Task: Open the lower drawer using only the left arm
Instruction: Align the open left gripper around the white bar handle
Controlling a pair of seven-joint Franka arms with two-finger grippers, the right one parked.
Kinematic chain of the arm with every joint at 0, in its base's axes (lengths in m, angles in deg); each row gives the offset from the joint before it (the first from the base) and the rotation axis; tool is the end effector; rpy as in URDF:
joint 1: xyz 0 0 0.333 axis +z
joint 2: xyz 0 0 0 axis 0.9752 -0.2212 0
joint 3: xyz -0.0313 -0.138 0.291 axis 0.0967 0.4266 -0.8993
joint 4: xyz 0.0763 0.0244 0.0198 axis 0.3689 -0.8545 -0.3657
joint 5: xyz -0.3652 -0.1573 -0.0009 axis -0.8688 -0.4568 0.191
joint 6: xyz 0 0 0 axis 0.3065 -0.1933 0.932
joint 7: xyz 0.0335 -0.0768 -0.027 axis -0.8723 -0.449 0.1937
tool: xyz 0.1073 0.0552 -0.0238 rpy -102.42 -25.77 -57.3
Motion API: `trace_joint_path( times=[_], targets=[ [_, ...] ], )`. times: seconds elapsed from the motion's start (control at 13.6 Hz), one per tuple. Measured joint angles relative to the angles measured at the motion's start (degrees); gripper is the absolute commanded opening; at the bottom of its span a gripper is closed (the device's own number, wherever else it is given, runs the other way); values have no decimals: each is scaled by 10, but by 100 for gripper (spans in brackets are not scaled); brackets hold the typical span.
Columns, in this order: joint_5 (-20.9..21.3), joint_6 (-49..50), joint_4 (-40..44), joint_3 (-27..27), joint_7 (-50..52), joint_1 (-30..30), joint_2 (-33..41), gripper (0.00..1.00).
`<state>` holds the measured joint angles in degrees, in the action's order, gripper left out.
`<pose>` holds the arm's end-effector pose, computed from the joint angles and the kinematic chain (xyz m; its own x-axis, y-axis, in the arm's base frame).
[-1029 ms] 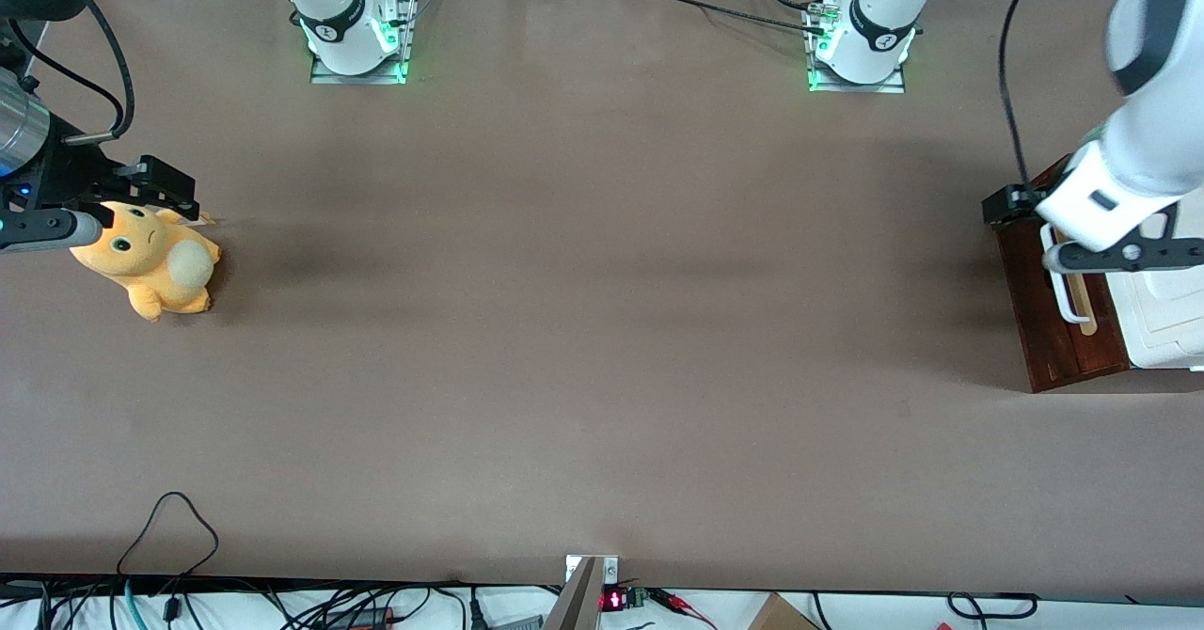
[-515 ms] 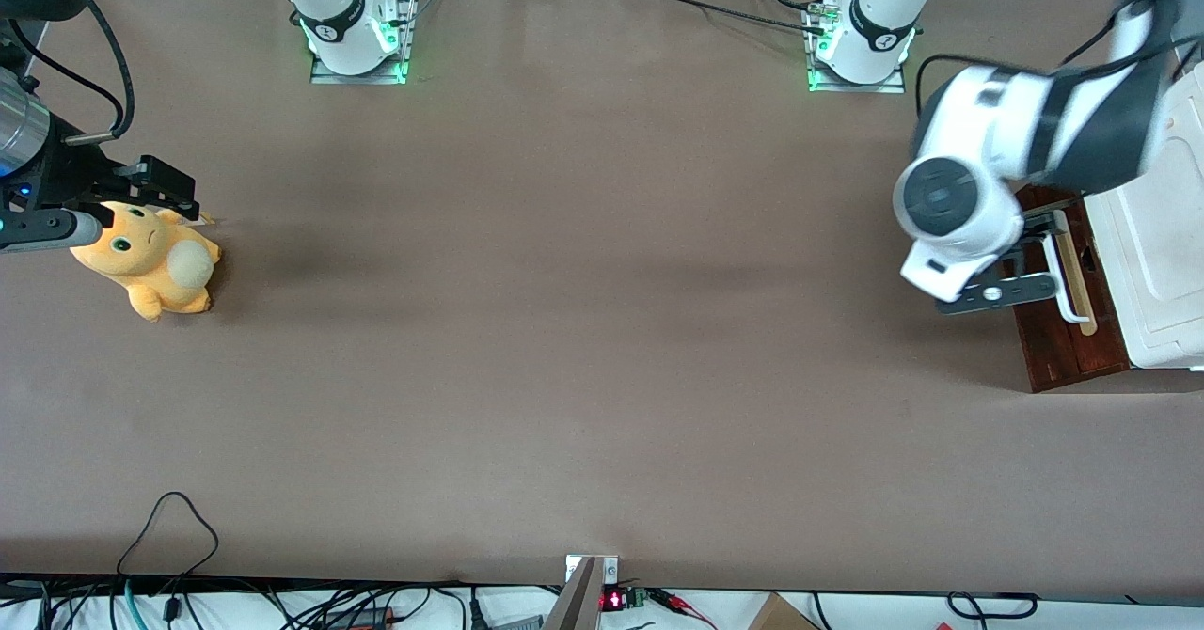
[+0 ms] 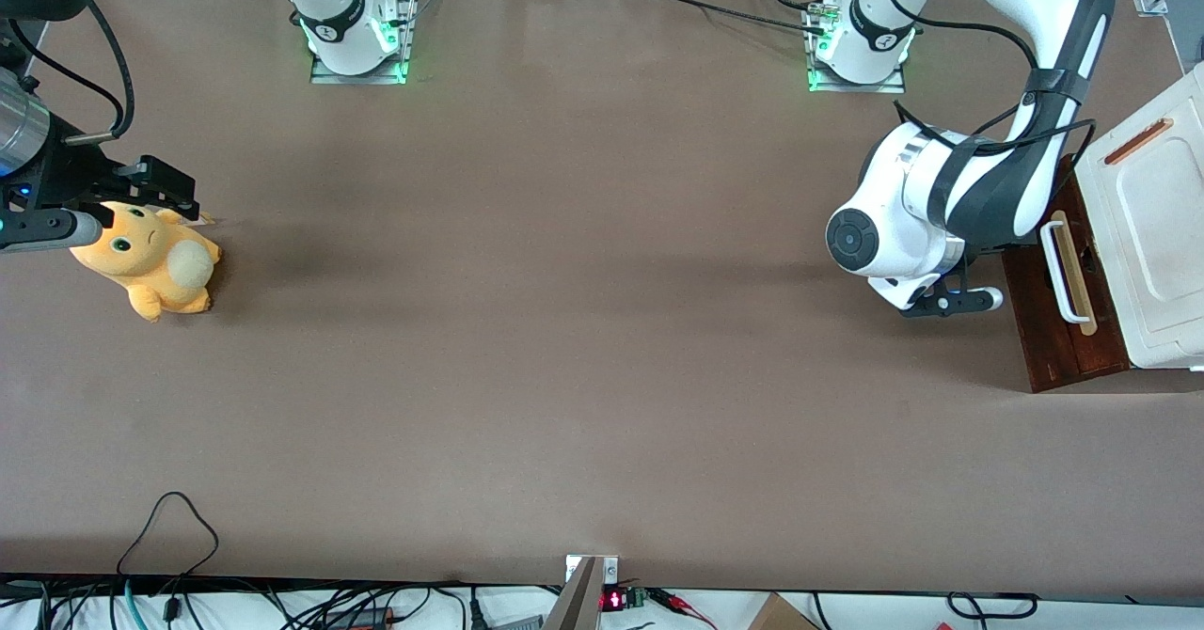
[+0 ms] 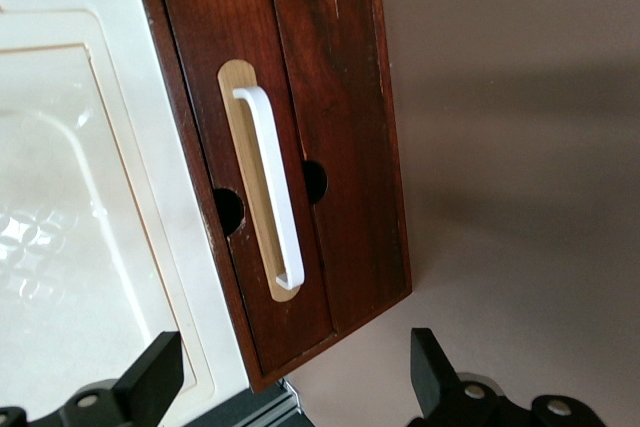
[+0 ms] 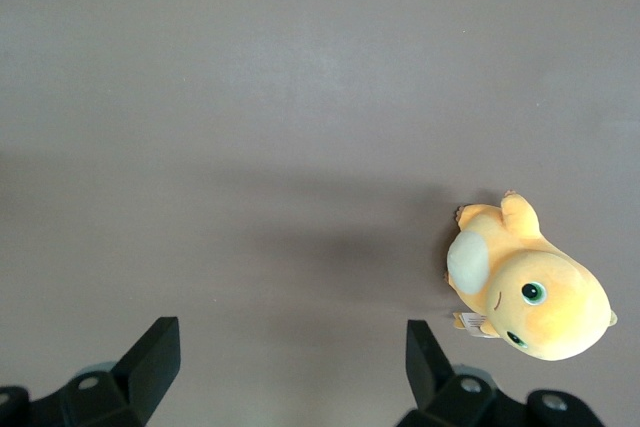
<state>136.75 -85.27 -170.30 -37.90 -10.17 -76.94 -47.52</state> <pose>0.5649 -0.0741 0.3100 0.9667 0.0981 -0.2364 -0.1375 -0.5800 -0.8030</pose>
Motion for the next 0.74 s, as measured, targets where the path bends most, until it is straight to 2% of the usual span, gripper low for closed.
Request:
trace_joint_path(
  times=[0.29, 0.51, 0.74],
  targets=[
    [73, -6, -3, -1, 10, 1, -33, 100],
    [158, -2, -28, -9, 109, 2, -84, 100],
    [227, 44, -41, -12, 195, 2, -136, 100]
  ],
)
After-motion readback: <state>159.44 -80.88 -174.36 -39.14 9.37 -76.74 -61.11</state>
